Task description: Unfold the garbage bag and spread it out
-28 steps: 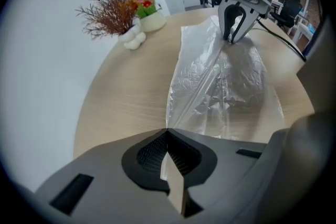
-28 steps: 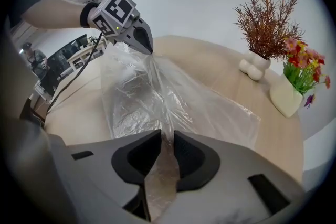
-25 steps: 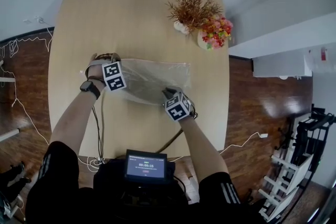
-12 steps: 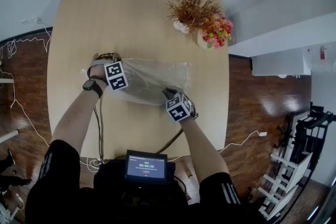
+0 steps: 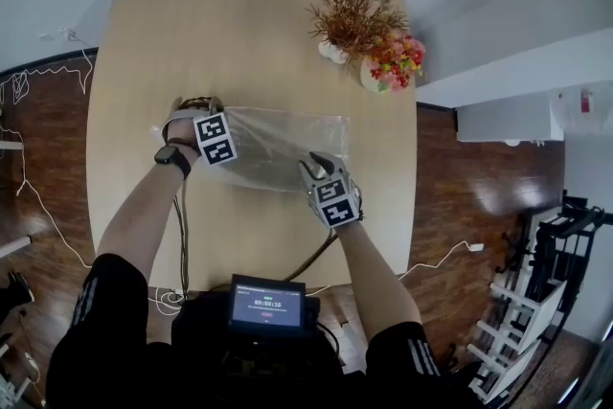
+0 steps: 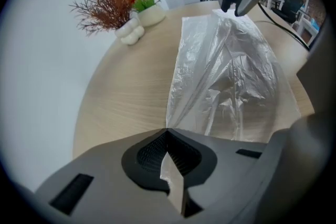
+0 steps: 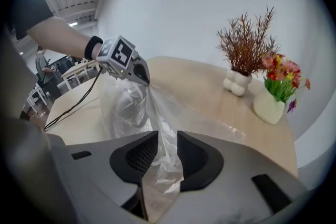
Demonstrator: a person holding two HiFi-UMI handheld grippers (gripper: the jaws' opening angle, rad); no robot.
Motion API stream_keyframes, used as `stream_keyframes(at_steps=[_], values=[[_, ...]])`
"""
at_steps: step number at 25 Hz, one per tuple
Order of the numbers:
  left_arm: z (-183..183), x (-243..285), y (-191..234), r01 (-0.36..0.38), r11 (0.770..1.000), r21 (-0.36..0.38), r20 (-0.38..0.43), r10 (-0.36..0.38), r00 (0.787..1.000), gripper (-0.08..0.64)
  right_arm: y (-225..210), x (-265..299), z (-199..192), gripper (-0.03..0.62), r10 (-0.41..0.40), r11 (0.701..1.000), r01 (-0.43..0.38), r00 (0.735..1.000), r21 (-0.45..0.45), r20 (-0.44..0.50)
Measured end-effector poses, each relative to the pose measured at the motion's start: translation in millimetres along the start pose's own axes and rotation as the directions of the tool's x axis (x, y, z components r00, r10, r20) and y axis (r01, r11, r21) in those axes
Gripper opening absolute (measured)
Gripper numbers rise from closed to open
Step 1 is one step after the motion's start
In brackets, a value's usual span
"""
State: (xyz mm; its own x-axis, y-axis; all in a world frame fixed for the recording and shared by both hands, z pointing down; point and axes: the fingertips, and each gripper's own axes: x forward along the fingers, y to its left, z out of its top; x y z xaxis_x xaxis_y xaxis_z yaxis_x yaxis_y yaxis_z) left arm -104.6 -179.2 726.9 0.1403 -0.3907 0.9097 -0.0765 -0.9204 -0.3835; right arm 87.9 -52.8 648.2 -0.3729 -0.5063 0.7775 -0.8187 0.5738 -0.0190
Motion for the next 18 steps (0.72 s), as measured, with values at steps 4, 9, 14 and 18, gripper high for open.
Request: stream_keyframes(at_steps=[4,9,14,18], values=[[1,1,0,0.002,1.0,-0.009,-0.002,-0.002,1.0,-0.005,5,-10,47,0.143,0.017,1.0,-0.015,0.995,-0.016,0.103],[2,2,-1,0.009,1.0,-0.027,0.004,-0.009,1.0,-0.005,38,20,88,0.17,0.116,0.992,-0.109,0.986,-0.064,0.119],[4,2,1,0.01,0.999,-0.039,0.013,-0.01,1.0,-0.003,74,67,88,0.173,0.212,0.972,-0.206,0.977,-0.114,0.036],[3,0,-1,0.013,0.999,-0.045,0.022,-0.012,1.0,-0.003,93,92,75,0.174,0.239,0.953,-0.246,0.969,-0.176,-0.058]])
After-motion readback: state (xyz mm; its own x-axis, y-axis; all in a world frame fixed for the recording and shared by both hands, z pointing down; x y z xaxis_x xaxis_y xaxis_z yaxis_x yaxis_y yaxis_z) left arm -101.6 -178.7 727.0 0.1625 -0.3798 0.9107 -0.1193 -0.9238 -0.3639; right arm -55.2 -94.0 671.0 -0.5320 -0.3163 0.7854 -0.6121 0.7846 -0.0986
